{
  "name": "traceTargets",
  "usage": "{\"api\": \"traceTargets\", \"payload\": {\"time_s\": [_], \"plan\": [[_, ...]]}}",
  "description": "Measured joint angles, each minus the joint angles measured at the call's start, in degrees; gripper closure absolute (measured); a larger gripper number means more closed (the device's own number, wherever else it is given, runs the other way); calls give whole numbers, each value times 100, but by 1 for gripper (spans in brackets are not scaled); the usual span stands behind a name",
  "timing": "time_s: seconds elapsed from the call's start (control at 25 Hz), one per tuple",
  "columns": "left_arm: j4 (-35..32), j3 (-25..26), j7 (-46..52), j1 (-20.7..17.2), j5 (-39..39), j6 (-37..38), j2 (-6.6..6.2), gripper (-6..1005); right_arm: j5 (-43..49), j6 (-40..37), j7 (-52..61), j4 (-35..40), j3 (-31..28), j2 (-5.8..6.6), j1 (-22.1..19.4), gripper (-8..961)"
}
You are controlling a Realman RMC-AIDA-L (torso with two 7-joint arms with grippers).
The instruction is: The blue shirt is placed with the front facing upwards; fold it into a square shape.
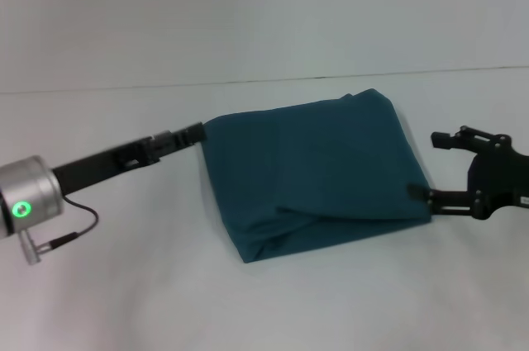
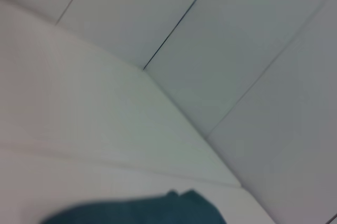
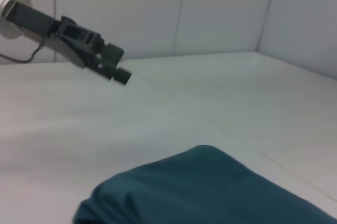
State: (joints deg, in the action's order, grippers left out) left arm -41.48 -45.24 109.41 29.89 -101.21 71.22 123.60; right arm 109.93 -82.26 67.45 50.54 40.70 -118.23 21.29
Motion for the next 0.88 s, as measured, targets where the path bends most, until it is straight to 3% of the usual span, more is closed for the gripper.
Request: {"api": "traceTargets", "payload": {"time_s": [0.12, 0.4, 0.88], "plan": [[209, -272, 1131, 242, -355, -341, -13, 125, 1, -24, -35, 0, -130, 7, -3, 20], [652, -443, 1687, 465, -548, -746, 6, 125, -13, -10, -124, -5, -210, 1, -7, 31], [758, -647, 3049, 613, -1356, -967, 16, 124, -21, 7, -168, 0, -308, -33, 22, 51]]}}
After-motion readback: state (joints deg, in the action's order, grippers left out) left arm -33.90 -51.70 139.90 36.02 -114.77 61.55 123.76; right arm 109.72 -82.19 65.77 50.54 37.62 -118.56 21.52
